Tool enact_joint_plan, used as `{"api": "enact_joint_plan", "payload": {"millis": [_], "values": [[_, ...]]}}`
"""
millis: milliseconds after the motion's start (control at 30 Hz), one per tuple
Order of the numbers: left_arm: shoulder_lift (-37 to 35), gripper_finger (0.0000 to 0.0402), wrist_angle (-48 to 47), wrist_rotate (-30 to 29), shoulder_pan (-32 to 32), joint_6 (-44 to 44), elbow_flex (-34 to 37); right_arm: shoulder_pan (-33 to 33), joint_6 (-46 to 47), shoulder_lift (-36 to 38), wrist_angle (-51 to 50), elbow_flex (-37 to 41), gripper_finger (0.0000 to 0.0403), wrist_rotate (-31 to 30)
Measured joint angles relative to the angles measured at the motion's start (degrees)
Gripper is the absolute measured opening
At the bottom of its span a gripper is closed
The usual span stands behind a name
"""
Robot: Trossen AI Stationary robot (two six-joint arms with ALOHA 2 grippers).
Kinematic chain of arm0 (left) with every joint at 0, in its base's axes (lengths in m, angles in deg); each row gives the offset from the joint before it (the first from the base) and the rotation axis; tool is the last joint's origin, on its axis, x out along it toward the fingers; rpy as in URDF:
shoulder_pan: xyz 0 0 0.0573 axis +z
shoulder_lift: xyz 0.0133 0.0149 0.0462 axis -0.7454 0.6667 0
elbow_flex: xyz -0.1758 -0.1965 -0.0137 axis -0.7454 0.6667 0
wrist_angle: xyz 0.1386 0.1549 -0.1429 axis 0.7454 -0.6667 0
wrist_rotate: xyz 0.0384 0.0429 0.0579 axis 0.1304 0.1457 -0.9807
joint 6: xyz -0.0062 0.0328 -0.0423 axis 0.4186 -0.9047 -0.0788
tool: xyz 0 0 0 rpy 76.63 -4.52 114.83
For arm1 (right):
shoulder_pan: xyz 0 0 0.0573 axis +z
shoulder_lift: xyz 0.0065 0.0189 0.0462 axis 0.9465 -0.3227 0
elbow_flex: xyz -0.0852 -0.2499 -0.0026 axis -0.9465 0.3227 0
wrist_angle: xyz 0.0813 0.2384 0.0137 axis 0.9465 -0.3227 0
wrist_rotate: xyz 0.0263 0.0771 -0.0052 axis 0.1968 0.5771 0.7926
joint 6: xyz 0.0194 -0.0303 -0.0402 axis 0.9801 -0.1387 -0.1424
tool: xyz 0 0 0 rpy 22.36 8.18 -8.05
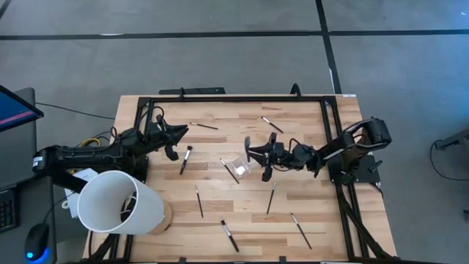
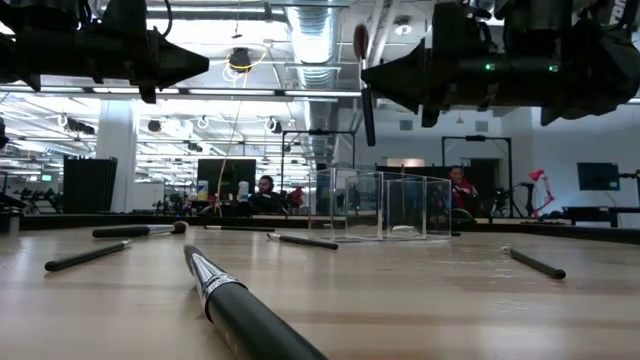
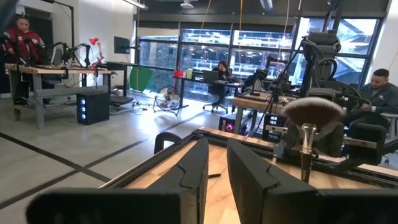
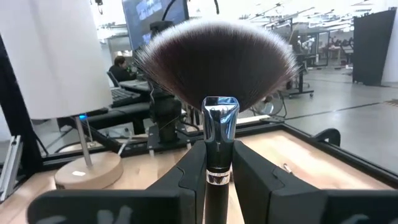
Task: Put items in baskets/containers
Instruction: Put the black highlighter brush into the transparent organizer
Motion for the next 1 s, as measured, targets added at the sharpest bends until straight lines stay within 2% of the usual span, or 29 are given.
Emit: {"api": "enact_joint_plan", "payload": {"millis": [300, 467, 633, 1000], "values": [[0.0, 0.0057, 0.0, 0.0, 0.0, 0.0, 0.0, 0.1, 2.0, -0.4, 0.9, -0.6, 0.0059, 0.5], [0.0, 0.0057, 0.0, 0.0, 0.0, 0.0, 0.0, 1.1, 2.1, -5.4, 0.2, -3.1, 0.0059, 0.4], [0.0, 0.0057, 0.0, 0.0, 0.0, 0.0, 0.0, 1.4, 1.9, -11.7, 3.6, -6.4, 0.0059, 0.6], [0.0, 0.0057, 0.0, 0.0, 0.0, -0.4, 0.0, 0.9, 2.0, -17.0, 4.8, -7.3, 0.0059, 0.4]]}}
